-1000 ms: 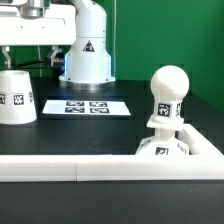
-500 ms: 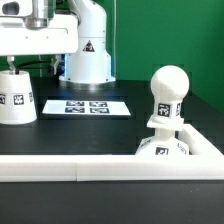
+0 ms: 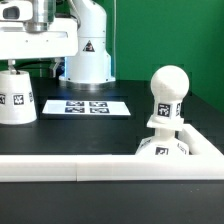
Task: Assemble lamp
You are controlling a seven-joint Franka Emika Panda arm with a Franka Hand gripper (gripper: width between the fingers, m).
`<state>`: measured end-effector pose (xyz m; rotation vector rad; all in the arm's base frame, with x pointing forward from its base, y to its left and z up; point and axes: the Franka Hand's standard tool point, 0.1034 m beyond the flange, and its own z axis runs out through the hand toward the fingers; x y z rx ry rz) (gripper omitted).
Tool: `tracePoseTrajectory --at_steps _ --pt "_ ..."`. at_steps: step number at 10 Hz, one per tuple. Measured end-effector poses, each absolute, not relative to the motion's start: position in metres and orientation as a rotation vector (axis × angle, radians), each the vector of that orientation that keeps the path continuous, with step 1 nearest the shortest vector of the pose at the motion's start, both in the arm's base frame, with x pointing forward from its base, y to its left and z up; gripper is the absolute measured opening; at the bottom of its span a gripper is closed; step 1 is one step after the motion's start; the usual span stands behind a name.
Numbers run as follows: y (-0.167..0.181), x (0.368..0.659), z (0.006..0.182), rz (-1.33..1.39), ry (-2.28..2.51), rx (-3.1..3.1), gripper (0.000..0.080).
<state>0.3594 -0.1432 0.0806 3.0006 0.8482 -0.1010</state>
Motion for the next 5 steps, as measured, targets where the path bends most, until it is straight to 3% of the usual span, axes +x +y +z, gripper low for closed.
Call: tracePoseTrajectory --at_steps 1,2,3,4,5 --pt "-0.1432 0.3592 0.0803 -0.102 0.848 3.001 0.0604" --pt "-0.1432 0.359 0.0801 -0.103 0.848 3.001 0.0402" --pt "-0.1432 0.3588 0.0798 -0.104 0.848 3.001 0.0268" --pt "-0.1432 0.3587 0.0796 -0.105 0.848 3.001 0.0268" --pt "-0.1432 0.3587 0.0796 -0.105 0.849 3.001 0.0096"
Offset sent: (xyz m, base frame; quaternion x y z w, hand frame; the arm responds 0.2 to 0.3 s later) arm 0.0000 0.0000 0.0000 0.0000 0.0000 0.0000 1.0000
